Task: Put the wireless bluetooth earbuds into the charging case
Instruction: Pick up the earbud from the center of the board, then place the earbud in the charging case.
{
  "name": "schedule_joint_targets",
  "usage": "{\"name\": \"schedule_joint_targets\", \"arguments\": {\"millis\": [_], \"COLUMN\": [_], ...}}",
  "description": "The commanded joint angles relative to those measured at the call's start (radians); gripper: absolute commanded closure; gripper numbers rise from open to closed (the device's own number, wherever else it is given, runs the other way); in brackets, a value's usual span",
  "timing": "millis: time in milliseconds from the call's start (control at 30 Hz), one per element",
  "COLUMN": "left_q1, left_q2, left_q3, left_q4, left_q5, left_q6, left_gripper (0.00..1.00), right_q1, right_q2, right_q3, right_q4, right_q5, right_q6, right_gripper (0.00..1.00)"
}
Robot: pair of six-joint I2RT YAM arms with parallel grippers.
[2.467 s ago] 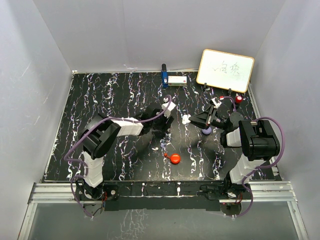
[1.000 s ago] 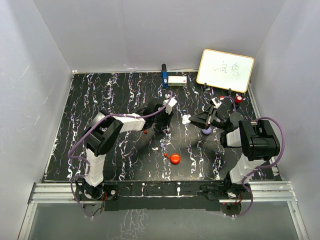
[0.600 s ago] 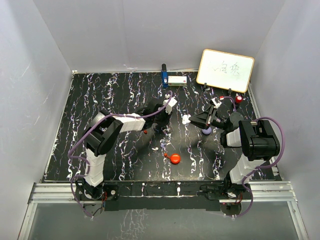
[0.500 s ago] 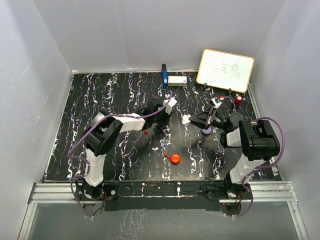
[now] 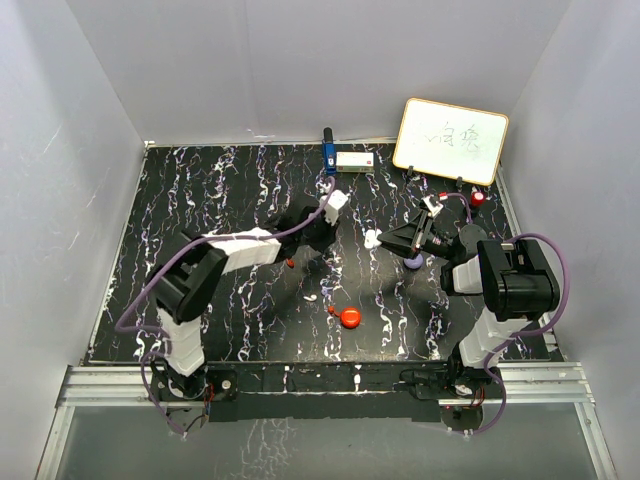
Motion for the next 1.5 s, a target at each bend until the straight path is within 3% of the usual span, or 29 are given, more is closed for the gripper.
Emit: {"name": "schedule_joint_targets", "arguments": {"millis": [0, 267, 533, 700, 967, 1233, 1467], "left_q1": [0.003, 0.004, 0.004, 0.004, 0.005, 0.004, 0.004], "left_q2": [-0.216, -0.424, -0.422, -0.399, -0.308, -0.202, -0.158], "left_q3": [-0.064, -0.307, -0.384, -0.425, -0.53, -0.566, -0.553], "left_q4": [0.096, 0.496, 0.697, 0.822, 1.183, 1.432, 1.497], "left_q5": [0.014, 0.066, 0.102, 0.12, 0.183, 0.248, 0.288], "left_q6": [-0.072, -0.296, -0.424, -0.424, -0.376, -0.364, -0.346], "left_gripper": [0.96, 0.95, 0.95, 0.94, 0.94, 0.93, 0.93], "right_q1": [-0.005, 0.003, 0.121, 0.184, 0.235, 0.253, 0.264], "right_q2": [0.01, 0.051, 0.074, 0.104, 0.146, 0.173, 0.212], "right_q3": [-0.003, -0.003, 0.008, 0.017, 0.03, 0.037, 0.04], "right_q4": [0.157, 0.161, 0.154, 0.153, 0.166, 0.202, 0.286], "right_q5": [0.007, 0.018, 0.086, 0.146, 0.205, 0.226, 0.241], "right_q6": [-0.006, 0.001, 0.01, 0.027, 0.052, 0.093, 0.156], "right_gripper": [1.0, 1.0, 1.0, 1.0, 1.0, 1.0, 1.0]}}
